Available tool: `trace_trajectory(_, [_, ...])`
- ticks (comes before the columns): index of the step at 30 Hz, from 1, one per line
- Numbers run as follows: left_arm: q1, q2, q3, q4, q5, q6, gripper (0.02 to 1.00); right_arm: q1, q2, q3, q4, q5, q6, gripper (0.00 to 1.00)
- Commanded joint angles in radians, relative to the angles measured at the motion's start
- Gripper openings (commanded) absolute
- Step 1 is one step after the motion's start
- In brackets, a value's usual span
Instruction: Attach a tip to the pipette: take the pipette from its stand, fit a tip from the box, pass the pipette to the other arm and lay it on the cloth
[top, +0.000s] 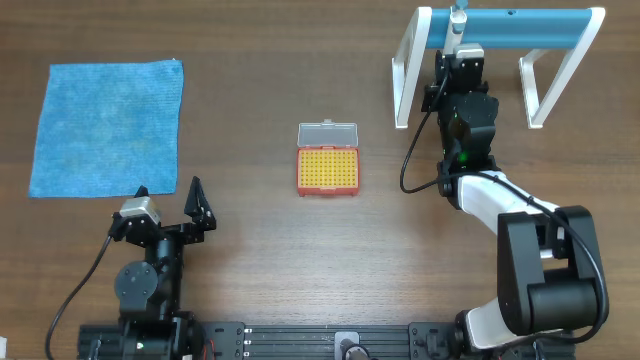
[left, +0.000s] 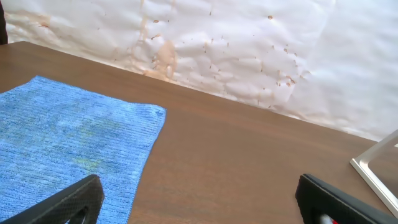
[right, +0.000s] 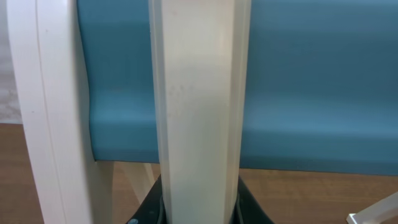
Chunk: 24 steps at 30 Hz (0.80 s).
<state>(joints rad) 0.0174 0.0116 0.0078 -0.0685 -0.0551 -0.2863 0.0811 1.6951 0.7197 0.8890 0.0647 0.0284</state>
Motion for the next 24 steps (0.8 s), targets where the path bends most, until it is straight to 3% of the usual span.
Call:
trace_trajectory(1, [0.002, -0.005, -0.002, -0.006, -0.001, 0.006, 0.998, -0.001, -0.069, 0.022, 0.009, -0.005, 0.000, 0.080])
trace_trajectory(15, [0.002, -0.005, -0.002, -0.006, 0.000, 0.006, 0.996, 0.021, -0.158, -0.036, 0.071, -0.007, 0.000, 0.071])
trace_trajectory(17, [0.002, -0.005, -0.002, -0.006, -0.001, 0.006, 0.996, 0.040, -0.211, -0.097, 0.170, -0.084, 0.001, 0.080])
trace_trajectory(19, [0.002, -0.005, -0.002, -0.006, 0.000, 0.006, 0.998, 0.061, -0.240, -0.167, 0.327, -0.285, 0.027, 0.080])
trace_trajectory(21, [0.002, -0.005, -0.002, -0.006, -0.001, 0.006, 0.996, 0.089, -0.241, -0.219, 0.462, -0.427, 0.124, 0.082])
trace_trajectory(24, [0.002, -0.005, -0.002, -0.006, -0.001, 0.006, 0.996, 0.143, -0.217, -0.270, 0.578, -0.444, 0.237, 0.080])
